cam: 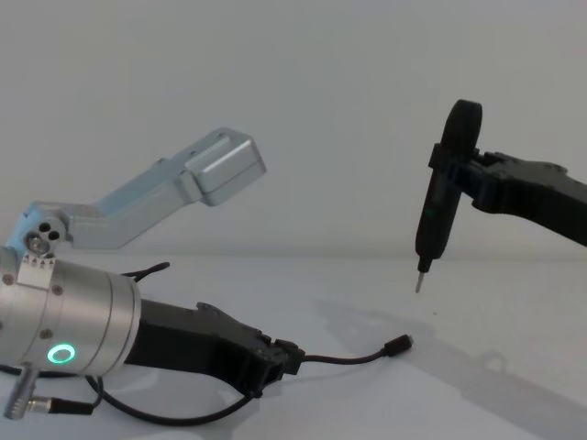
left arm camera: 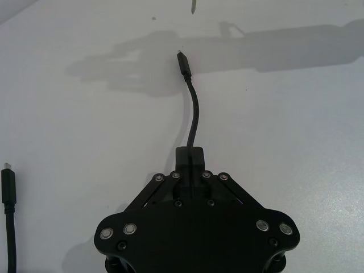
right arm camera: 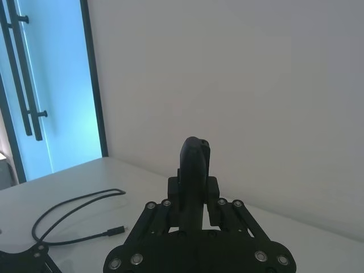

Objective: Pick up the data cable with the one hand.

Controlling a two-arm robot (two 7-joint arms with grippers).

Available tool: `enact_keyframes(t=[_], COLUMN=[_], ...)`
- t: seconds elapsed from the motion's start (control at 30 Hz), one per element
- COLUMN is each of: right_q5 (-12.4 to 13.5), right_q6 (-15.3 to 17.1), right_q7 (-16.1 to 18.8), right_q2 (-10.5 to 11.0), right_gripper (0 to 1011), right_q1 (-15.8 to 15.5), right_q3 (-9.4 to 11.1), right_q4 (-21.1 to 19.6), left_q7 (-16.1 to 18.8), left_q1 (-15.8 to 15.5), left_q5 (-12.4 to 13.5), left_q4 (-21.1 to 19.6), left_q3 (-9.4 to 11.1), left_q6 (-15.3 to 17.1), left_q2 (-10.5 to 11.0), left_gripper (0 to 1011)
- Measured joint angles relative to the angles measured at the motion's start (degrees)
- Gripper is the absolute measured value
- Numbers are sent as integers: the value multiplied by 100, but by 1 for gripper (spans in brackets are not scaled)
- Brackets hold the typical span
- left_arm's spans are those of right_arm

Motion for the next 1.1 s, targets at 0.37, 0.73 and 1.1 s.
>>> enact_keyframes(t=[0.37, 0.73, 1.1], right_q5=[-42, -182, -261], right_q6=[10, -15, -27], right_q7=[-43, -54, -31], right_q2=[-23, -97, -151], right_gripper=[275, 275, 275], right_q1=[112, 290, 375], right_q3=[-85, -158, -203], right_q4=[184, 511, 753], left_q7=[0, 0, 0], left_q1=[0, 0, 0], left_q5=[0, 0, 0], left_q4=[0, 0, 0], left_q3=[0, 0, 0], left_q6=[0, -1, 0], left_q2=[0, -1, 0], left_gripper=[35, 34, 34])
